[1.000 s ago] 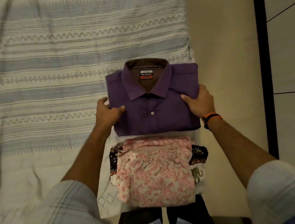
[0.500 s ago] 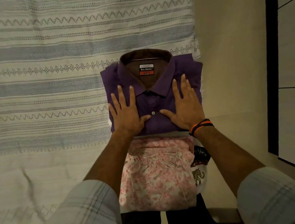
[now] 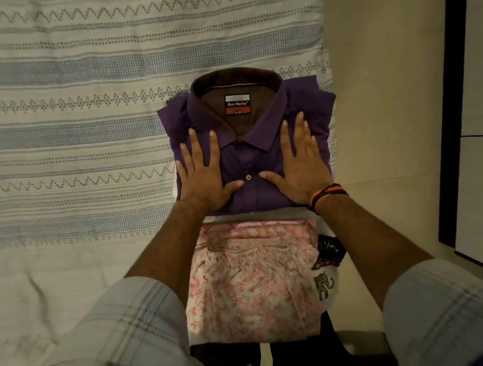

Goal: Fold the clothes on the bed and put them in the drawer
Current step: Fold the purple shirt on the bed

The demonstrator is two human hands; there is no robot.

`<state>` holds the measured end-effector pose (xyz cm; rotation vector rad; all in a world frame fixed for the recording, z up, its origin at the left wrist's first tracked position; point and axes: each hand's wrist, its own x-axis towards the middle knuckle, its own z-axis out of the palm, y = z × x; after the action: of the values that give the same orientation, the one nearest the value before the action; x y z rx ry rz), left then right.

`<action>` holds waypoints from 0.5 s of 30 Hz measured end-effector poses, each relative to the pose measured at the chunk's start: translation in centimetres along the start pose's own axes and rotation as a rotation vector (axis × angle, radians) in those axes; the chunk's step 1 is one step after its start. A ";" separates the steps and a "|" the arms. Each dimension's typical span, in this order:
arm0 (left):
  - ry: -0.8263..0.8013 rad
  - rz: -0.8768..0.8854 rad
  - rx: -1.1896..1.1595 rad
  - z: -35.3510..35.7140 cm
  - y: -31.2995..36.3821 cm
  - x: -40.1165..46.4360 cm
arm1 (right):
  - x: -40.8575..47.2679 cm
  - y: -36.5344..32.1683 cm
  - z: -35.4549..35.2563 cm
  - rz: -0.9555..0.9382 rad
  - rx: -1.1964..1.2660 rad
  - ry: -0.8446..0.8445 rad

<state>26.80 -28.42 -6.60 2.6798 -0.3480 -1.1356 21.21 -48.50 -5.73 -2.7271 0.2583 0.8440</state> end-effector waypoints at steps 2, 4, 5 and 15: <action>-0.026 -0.007 0.002 -0.8 0.1 -0.2 | -0.2 -0.1 -0.8 -0.009 0.011 -0.030; -0.055 -0.023 -0.013 -1.9 0.3 -0.6 | -0.5 -0.2 -2.0 -0.013 0.024 -0.078; -0.066 -0.030 -0.036 -2.3 0.4 -0.8 | -0.6 -0.2 -2.5 -0.015 0.041 -0.105; 0.007 -0.030 -0.222 -5.7 2.6 -7.9 | -7.3 -2.3 -8.2 0.027 0.292 0.019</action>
<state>25.21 -27.96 3.33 2.5022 -0.1690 -1.1023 20.17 -48.19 5.44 -2.4648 0.3907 0.7245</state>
